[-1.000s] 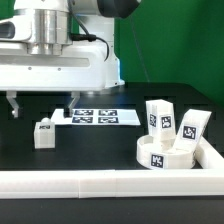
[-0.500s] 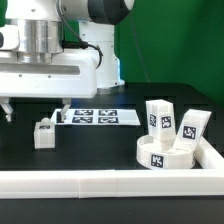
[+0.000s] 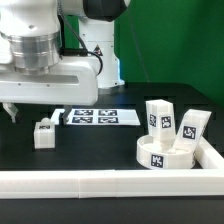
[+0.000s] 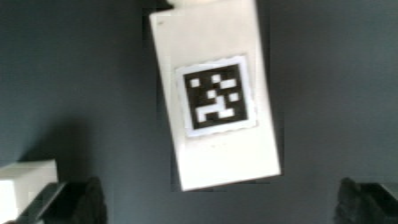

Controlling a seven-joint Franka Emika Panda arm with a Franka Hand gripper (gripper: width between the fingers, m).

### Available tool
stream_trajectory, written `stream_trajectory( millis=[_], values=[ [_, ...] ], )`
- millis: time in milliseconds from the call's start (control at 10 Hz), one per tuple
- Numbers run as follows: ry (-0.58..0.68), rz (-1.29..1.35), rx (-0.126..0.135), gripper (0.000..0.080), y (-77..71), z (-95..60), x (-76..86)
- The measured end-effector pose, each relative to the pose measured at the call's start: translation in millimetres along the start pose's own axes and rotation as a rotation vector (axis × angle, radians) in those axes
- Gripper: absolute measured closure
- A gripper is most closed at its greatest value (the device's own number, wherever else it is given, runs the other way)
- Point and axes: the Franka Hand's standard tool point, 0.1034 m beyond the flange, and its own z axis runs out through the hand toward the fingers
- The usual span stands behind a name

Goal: Assemble stool

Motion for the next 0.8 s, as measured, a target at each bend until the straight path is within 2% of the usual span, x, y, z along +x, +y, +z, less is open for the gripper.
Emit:
stream_trajectory(
  millis=[100,400,500,600,800],
  values=[
    [-0.082,0.018,0.017,0.0151,-5.0,0.0,-6.9],
    [-0.264,0.000,0.038,0.0151,-3.2,6.3,-7.6],
    [-0.294,-0.015,0.038,0.0151,-1.8,9.3,-3.5],
    [-0.371,-0.017,0.044,0.0151,-2.6,11.6,-9.0],
    [-0.474,-0.017,0.035,0.0151,2.0,18.0,-8.5]
  ],
)
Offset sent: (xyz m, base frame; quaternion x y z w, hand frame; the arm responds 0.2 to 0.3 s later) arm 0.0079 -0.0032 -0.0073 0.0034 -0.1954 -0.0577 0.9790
